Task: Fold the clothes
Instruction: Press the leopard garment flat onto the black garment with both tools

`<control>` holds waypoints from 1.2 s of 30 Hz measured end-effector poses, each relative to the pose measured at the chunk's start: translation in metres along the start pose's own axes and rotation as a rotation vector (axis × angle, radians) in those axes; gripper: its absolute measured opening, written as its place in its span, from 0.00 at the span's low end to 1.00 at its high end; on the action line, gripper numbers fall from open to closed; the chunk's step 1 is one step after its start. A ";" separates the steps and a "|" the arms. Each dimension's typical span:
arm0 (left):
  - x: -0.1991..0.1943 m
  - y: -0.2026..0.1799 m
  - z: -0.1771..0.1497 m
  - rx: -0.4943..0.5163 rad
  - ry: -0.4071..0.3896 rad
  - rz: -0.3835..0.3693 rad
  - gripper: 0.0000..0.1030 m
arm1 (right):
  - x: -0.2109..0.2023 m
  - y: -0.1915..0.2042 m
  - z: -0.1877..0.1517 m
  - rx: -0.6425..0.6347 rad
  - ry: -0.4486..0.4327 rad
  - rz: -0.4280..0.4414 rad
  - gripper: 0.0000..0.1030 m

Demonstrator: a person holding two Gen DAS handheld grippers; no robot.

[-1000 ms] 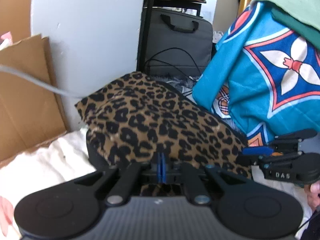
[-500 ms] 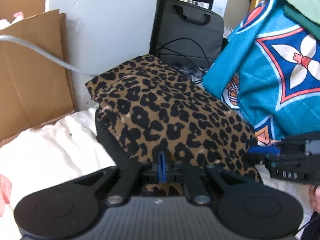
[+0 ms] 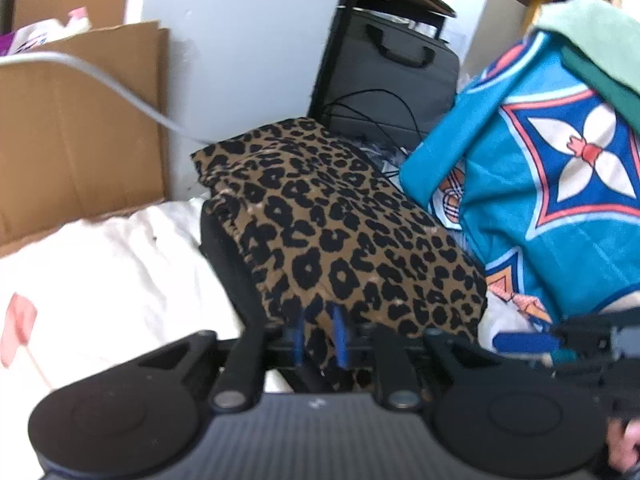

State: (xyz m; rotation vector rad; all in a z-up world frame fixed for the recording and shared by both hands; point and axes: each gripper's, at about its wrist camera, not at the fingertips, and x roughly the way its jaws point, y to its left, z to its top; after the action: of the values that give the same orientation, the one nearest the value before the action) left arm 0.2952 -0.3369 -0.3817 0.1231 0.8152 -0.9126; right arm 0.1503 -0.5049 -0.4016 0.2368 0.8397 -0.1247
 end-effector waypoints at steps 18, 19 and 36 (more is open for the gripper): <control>-0.006 0.004 -0.061 -0.156 0.106 -0.009 0.32 | 0.021 -0.007 -0.034 0.174 0.089 0.115 0.17; -0.006 0.001 -0.063 -0.154 0.108 -0.013 0.32 | 0.020 -0.008 -0.035 0.191 0.096 0.118 0.13; 0.009 -0.053 -0.064 -0.090 0.090 -0.128 0.32 | -0.013 -0.006 -0.042 0.150 0.045 0.090 0.01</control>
State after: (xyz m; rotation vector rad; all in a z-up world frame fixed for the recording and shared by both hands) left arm 0.2218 -0.3495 -0.4202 0.0341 0.9545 -0.9943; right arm 0.1097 -0.4996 -0.4198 0.4189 0.8641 -0.0989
